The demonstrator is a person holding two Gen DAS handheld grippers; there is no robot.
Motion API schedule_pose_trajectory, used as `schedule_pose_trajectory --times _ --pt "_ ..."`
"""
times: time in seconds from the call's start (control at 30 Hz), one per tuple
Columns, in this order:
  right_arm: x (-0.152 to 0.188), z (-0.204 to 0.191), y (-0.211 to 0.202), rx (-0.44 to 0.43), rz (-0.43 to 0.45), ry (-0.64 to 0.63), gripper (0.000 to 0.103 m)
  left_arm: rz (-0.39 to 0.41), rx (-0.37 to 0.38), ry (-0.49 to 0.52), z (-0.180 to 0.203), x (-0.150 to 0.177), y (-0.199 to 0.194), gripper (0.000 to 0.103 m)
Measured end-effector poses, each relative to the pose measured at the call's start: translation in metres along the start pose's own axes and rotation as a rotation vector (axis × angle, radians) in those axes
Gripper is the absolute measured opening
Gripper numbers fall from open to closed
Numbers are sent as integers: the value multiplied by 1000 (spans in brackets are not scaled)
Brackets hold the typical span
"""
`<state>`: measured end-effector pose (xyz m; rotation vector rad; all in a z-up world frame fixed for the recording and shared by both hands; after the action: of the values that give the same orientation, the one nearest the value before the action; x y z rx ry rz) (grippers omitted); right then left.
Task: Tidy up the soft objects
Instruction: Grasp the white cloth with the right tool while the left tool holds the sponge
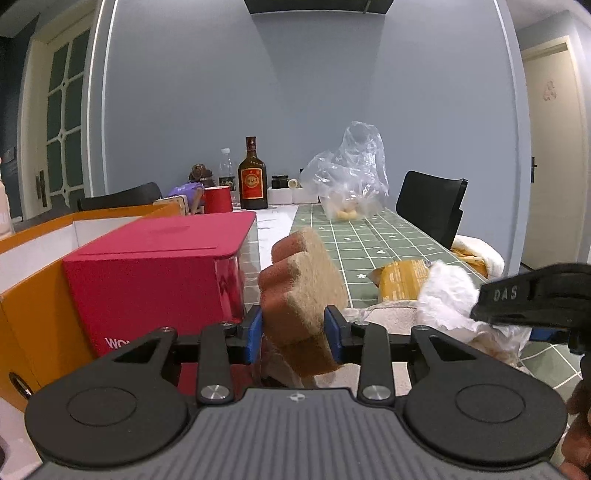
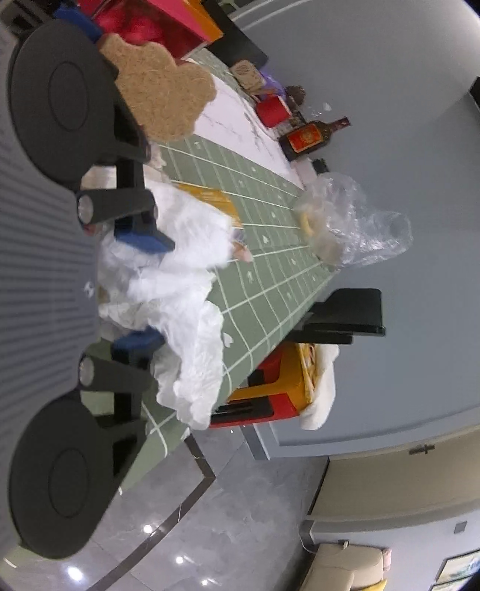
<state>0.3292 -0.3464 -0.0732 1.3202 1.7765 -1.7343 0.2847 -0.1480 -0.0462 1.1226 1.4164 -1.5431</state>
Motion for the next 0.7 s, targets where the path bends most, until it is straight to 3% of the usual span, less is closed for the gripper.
schedule_pose_trajectory --times 0.03,0.07,0.17,0.37,0.47,0.53,0.57,0.6,0.67,0.7 --pt "-1 1 0 5 3 4 13 -3 4 0 0 0 0 40" --pt "-2 3 -1 13 10 8 9 -7 8 0 1 1 1 40" --pt "-7 7 -10 -36 32 80 9 -18 18 6 2 1 4 41" --pt "-17 8 -28 -327 16 302 9 -32 20 3 2 4 6 41" --pt "-14 3 -27 -365 -29 321 10 -33 19 5 0 3 6 41" --pt "-11 1 -23 -327 -44 300 21 -31 7 3 -1 3 6 41" --pt "-9 0 -21 -299 -44 286 34 -32 7 1 -1 3 6 41" --pt "-9 0 -20 -273 -45 276 57 -35 10 -1 0 3 7 41" --pt "-9 4 -20 -244 -30 279 84 -36 10 -4 0 3 7 41" --pt "-12 5 -22 -236 -12 279 91 -36 9 -3 0 3 7 41"
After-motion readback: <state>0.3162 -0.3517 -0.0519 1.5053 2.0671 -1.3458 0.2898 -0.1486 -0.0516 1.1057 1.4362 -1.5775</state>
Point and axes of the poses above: each gripper's, at about its wrist camera, not at the fingertips, and y roughly the way its jaws point, z to its right, x to its underside, the point moved 10 cm from there along y, roughly the way its jaws point, and after that the axes turned 9 degrees about x, right-handed, at the moved point
